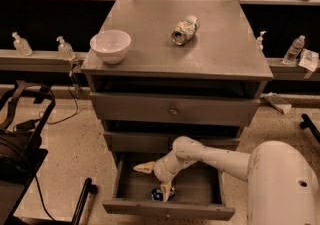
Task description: Pick pepsi can from bottom drawer and place on counter
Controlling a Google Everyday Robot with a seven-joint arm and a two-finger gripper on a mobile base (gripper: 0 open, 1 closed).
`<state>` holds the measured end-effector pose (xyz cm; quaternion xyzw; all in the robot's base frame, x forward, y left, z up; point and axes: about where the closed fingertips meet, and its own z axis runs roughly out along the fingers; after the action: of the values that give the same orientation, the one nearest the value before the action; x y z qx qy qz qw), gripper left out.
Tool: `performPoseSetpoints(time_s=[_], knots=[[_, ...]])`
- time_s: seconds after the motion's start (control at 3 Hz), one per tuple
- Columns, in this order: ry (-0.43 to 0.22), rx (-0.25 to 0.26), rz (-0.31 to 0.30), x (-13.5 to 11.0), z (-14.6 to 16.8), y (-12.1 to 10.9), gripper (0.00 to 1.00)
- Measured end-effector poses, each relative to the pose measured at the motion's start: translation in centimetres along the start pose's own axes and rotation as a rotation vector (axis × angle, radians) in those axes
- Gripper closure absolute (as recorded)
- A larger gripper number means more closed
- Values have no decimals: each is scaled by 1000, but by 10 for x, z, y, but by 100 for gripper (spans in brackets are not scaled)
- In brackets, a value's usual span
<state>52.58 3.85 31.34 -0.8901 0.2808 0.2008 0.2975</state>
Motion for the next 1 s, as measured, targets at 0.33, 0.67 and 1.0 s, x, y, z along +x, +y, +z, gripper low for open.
performPoseSetpoints(time_s=[0.33, 0.67, 1.0], knots=[[170, -45, 87, 9, 9, 27, 2], [266, -47, 197, 20, 13, 47, 29], [249, 13, 260, 34, 18, 54, 23]])
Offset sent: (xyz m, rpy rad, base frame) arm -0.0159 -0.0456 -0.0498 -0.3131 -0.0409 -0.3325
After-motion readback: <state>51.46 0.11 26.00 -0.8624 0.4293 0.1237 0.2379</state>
